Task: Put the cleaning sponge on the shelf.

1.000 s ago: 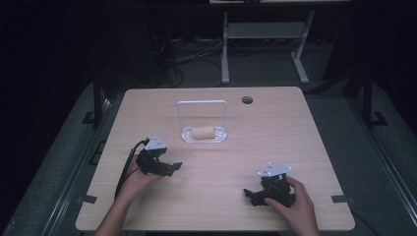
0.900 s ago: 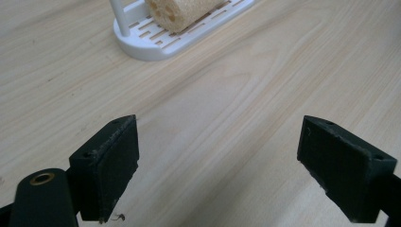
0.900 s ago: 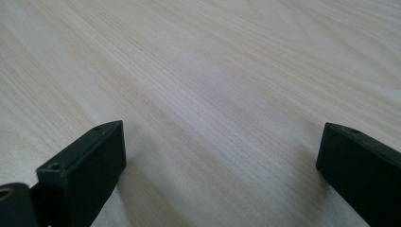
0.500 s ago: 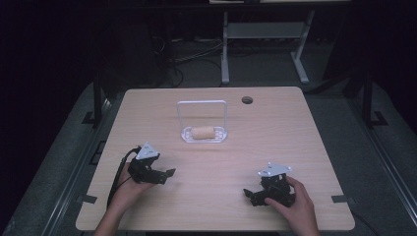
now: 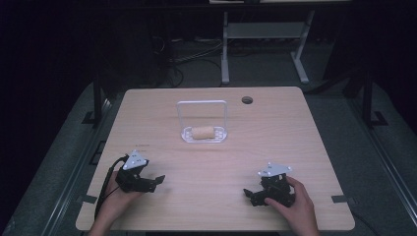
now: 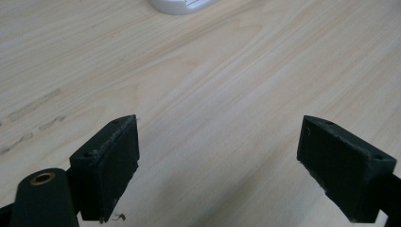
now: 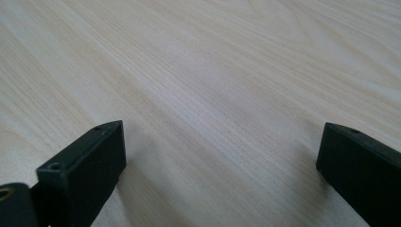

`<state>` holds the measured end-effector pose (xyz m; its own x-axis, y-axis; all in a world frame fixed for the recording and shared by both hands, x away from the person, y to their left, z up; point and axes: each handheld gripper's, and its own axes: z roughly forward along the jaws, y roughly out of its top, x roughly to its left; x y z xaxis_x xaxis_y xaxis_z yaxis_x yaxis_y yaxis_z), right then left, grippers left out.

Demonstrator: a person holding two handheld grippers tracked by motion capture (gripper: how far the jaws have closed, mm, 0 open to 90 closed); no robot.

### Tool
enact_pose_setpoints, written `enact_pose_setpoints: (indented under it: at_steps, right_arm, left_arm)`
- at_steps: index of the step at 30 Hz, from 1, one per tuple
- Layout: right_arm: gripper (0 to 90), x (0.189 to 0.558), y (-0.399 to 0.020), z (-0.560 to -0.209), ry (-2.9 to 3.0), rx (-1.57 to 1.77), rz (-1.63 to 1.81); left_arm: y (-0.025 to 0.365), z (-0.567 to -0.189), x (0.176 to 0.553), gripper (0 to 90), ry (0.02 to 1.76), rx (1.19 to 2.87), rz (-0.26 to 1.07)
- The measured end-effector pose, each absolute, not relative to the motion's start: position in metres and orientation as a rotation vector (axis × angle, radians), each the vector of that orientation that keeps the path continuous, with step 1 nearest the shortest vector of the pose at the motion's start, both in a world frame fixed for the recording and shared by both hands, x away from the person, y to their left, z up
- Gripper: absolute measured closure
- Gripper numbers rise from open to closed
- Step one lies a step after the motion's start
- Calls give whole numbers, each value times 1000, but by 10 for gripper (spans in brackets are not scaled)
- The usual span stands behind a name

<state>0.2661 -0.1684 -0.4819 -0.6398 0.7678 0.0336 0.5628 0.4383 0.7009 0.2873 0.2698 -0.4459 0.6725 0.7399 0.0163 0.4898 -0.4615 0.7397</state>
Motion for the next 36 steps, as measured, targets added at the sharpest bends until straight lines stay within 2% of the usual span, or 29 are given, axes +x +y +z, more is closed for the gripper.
enact_pose_setpoints:
  at_steps: [13, 28, 36]
  right_arm:
    - [18, 266, -169, -482, 2406, 1143, 1005]
    - [19, 266, -169, -482, 2407, 1143, 1005]
    - [18, 266, -169, -482, 2406, 1143, 1005]
  left_arm:
    - [289, -459, 266, 135, 972, 2165, 442]
    - [295, -471, 269, 134, 975, 2213, 422]
    - [299, -474, 269, 130, 937, 2183, 412]
